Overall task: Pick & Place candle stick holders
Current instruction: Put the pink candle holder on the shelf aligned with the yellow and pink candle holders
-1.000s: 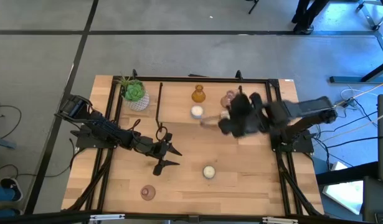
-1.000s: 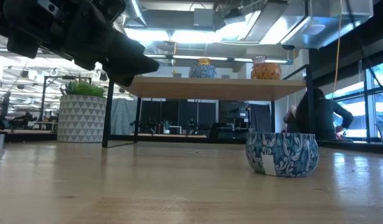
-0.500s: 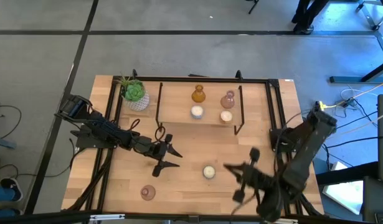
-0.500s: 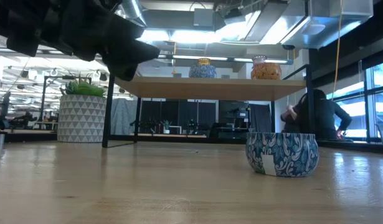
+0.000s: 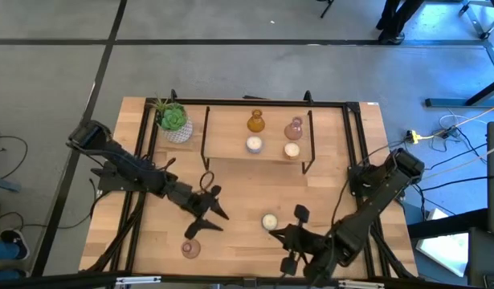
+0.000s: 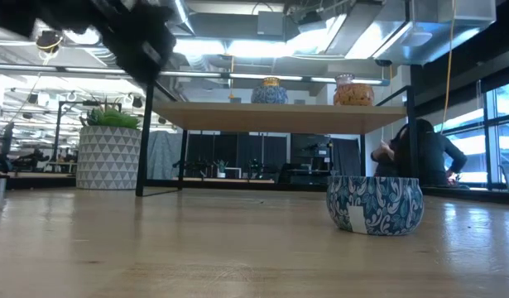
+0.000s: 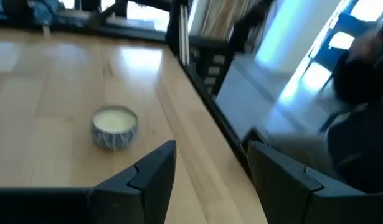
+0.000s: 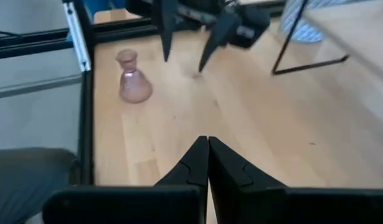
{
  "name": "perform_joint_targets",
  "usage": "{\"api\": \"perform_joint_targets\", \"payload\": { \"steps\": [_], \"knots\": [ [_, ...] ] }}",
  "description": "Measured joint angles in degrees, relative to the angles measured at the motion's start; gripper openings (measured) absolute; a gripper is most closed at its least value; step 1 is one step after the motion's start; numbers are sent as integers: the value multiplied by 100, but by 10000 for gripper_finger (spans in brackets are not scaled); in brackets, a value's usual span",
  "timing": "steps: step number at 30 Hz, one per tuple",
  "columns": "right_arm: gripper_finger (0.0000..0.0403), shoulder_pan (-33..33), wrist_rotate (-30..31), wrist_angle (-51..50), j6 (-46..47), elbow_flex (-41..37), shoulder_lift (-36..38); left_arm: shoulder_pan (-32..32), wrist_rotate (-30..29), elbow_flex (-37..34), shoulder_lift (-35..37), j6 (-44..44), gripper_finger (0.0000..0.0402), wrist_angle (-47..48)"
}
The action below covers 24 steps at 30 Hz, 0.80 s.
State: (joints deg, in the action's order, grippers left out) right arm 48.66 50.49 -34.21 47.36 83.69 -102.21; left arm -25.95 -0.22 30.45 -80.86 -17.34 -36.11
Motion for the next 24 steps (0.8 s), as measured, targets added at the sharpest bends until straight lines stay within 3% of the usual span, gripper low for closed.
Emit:
{"api": "perform_joint_targets", "payload": {
  "steps": [5,9,15,21,24],
  "knots": [
    [9,-196,-471,34,-27,3,0,-750,-1123,1347,417,-25,196,3101],
    [10,-286,-545,26,-53,3,0,-1365,-1509,2440,429,-758,196,5266],
    [10,-573,-557,-69,-1333,3,23,-1943,-1201,3120,431,-2547,196,6446],
    [10,-1263,-1132,-10,-1880,3,274,-2485,-710,3139,425,-4717,196,7083],
    [10,-1556,-1007,79,-2451,3,314,-2847,-516,3132,402,-5707,196,7453]
  ]
}}
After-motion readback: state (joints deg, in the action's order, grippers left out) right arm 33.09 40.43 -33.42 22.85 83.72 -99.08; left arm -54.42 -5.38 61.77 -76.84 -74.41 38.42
